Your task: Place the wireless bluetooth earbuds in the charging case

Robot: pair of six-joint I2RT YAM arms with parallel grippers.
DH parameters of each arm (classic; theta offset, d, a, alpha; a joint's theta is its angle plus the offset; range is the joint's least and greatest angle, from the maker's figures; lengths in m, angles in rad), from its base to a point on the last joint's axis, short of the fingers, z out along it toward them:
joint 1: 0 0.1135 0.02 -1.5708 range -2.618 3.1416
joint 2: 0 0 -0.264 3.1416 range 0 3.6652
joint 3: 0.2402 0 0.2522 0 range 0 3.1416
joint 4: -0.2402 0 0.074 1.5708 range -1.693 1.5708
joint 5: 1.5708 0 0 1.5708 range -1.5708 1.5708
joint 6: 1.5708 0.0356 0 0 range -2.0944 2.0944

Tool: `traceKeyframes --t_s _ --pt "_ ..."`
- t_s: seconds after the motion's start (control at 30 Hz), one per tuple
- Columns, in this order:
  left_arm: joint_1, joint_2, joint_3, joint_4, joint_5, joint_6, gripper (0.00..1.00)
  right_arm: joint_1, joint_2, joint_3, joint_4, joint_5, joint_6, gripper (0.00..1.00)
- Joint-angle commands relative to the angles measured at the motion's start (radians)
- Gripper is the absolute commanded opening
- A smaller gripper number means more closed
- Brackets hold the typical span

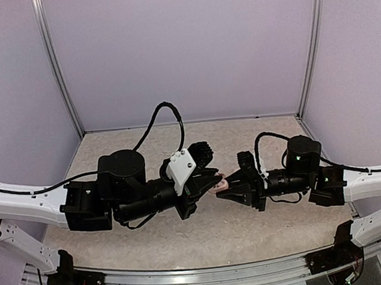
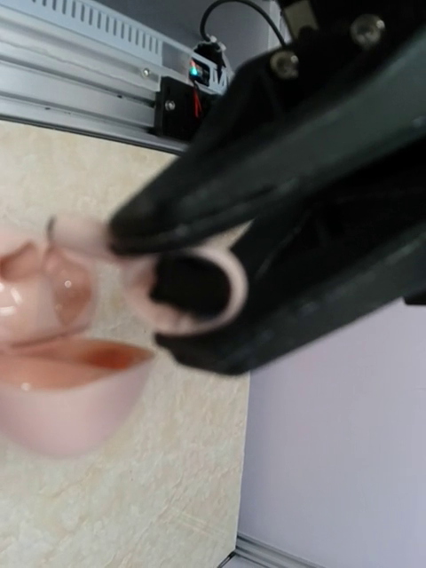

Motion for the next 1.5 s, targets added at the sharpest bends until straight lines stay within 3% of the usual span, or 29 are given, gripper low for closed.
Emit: traceKeyframes --t_s 0.0,1.47 --pt "-0.006 -0.005 0.010 -0.001 -0.018 0.008 0.08 0.011 -0.014 0.021 0.038 0.014 0.014 0.00" --pt "-0.025 0.046 0.030 -0.049 -0.051 0.056 0.08 0.012 -0.016 0.027 0.047 0.038 0.055 0.00"
